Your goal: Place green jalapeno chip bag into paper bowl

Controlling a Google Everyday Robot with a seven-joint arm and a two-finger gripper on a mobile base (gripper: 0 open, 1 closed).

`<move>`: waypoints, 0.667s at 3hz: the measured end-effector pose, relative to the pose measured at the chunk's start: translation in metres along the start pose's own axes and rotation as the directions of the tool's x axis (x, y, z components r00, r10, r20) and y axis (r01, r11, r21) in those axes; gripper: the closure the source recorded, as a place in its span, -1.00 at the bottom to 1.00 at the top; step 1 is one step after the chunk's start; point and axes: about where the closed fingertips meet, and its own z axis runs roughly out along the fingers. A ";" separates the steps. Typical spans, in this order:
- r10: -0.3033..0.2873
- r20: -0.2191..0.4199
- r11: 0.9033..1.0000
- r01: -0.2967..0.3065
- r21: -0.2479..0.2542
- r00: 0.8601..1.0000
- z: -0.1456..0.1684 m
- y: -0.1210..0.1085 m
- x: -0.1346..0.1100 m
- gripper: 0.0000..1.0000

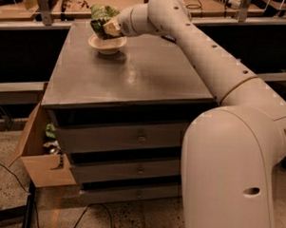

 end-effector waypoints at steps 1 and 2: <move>0.005 -0.003 1.000 -0.005 0.003 1.000 0.005 0.001 0.001 -0.46; 0.016 0.003 1.000 -0.016 0.025 1.000 0.005 -0.001 -0.001 -0.91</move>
Offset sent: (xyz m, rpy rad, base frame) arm 0.0042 -0.0043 0.0056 0.0278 -0.0124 -0.0652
